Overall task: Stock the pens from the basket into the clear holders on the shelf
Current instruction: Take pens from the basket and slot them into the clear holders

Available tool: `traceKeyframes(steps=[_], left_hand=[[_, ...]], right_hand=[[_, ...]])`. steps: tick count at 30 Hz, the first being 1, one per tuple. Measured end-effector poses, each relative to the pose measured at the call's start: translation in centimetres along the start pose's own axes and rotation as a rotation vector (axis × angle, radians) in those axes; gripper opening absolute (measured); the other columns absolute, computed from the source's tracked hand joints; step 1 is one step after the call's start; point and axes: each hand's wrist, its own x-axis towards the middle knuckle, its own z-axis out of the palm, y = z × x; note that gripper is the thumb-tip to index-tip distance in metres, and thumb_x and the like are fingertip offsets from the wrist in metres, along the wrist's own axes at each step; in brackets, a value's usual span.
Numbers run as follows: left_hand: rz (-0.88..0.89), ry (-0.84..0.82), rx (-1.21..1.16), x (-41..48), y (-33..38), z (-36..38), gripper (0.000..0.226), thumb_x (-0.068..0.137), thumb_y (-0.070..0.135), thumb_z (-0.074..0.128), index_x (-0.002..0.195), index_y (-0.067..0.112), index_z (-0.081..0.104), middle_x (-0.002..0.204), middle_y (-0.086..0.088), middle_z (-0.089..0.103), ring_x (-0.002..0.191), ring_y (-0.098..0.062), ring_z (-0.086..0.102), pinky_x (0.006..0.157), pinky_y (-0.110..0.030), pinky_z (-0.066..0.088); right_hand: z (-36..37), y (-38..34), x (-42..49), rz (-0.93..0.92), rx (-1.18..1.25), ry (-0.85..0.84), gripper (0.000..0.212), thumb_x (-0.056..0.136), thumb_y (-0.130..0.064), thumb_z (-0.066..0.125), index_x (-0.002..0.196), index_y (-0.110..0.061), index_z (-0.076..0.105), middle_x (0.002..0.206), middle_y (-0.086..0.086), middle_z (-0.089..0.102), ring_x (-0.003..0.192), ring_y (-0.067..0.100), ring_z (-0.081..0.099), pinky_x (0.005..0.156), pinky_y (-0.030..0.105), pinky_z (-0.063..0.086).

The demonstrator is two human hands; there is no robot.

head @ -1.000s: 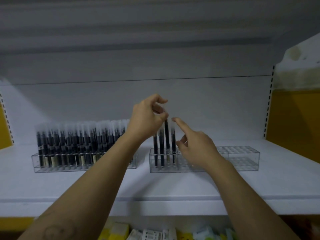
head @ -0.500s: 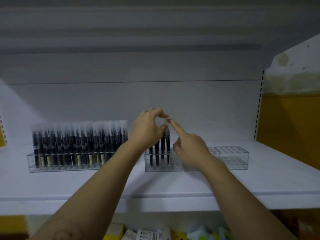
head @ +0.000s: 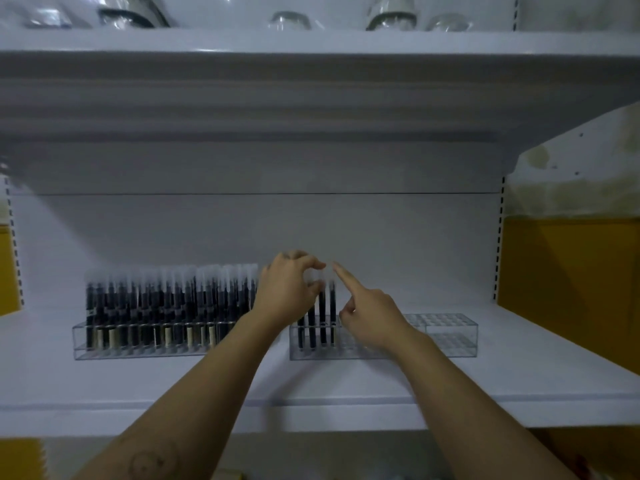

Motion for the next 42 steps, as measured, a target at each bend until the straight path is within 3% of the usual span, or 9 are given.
traceKeyframes(steps=[4,8,12,17,23,25,30,37,42], left_hand=[[0.049,0.022,0.013,-1.4,0.2,-1.1,0.052,0.091,0.039,0.059,0.140,0.033,0.043,0.148,0.005,0.041,0.134,-0.020,0.036,0.113,-0.041,0.027],[0.094,0.068,0.015,-3.8,0.6,-2.5,0.055,0.091,0.038,0.058,0.142,0.027,0.040,0.144,0.004,0.044,0.132,-0.018,0.036,0.114,-0.037,0.027],[0.102,0.080,0.032,-7.7,0.6,-3.0,0.054,0.090,0.038,0.059,0.140,0.026,0.043,0.140,0.005,0.047,0.130,-0.016,0.038,0.111,-0.033,0.026],[0.094,0.073,0.054,-13.9,0.2,-2.2,0.050,0.089,0.041,0.060,0.135,0.028,0.047,0.136,0.007,0.049,0.127,-0.015,0.039,0.106,-0.034,0.030],[0.053,0.037,0.111,-22.2,-1.4,-0.5,0.048,0.085,0.041,0.061,0.130,0.025,0.053,0.128,0.006,0.054,0.122,-0.018,0.045,0.097,-0.036,0.036],[0.023,-0.002,0.139,-25.2,-2.3,0.5,0.048,0.085,0.042,0.060,0.130,0.026,0.053,0.127,0.006,0.055,0.120,-0.019,0.047,0.095,-0.037,0.037],[-0.090,-0.230,0.165,-32.5,-4.6,3.9,0.053,0.088,0.045,0.057,0.137,0.026,0.046,0.136,0.005,0.050,0.127,-0.020,0.043,0.101,-0.035,0.032],[-0.301,-0.588,0.199,-40.9,-8.4,10.6,0.059,0.091,0.052,0.050,0.143,0.027,0.037,0.145,0.005,0.041,0.138,-0.019,0.030,0.111,-0.036,0.023],[-0.499,-0.743,0.118,-46.3,-11.2,14.7,0.059,0.090,0.049,0.053,0.143,0.026,0.039,0.146,0.002,0.042,0.137,-0.019,0.033,0.111,-0.036,0.026]], right_hand=[[0.3,0.1,-0.9,0.064,0.220,0.030,0.097,0.090,-0.021,0.066,0.151,-0.043,-0.007,0.132,0.005,0.052,0.107,0.021,0.059,0.090,0.032,0.049],[0.3,-0.1,-2.8,0.041,0.193,0.070,0.094,0.088,-0.029,0.068,0.153,-0.037,0.000,0.153,0.003,0.029,0.134,0.021,0.039,0.107,0.035,0.039],[0.1,-1.5,-6.0,-0.027,0.175,0.128,0.079,0.090,-0.029,0.065,0.151,-0.034,0.016,0.151,-0.004,0.029,0.135,0.015,0.036,0.106,0.028,0.033],[1.5,-4.0,-10.7,-0.122,0.201,0.191,0.068,0.089,-0.028,0.066,0.146,-0.033,0.031,0.144,-0.009,0.037,0.129,0.009,0.040,0.106,0.027,0.037],[7.1,-4.5,-16.5,-0.173,0.269,0.218,0.047,0.088,-0.026,0.067,0.131,-0.031,0.049,0.121,-0.016,0.048,0.107,0.000,0.048,0.091,0.025,0.047],[10.1,-3.7,-18.2,-0.163,0.207,0.145,0.046,0.090,-0.030,0.064,0.133,-0.030,0.048,0.120,-0.015,0.048,0.110,0.004,0.048,0.092,0.026,0.045],[18.5,-1.2,-22.2,-0.027,0.113,-0.181,0.062,0.092,-0.040,0.059,0.147,-0.029,0.031,0.148,-0.008,0.033,0.135,0.015,0.033,0.108,0.032,0.034],[29.0,2.8,-27.0,0.102,0.071,-0.541,0.069,0.092,-0.039,0.061,0.150,-0.025,0.027,0.156,-0.003,0.024,0.141,0.020,0.025,0.113,0.036,0.029],[35.3,5.4,-30.8,0.213,0.074,-0.761,0.065,0.090,-0.039,0.060,0.147,-0.023,0.034,0.150,0.000,0.034,0.136,0.023,0.036,0.109,0.037,0.036]])
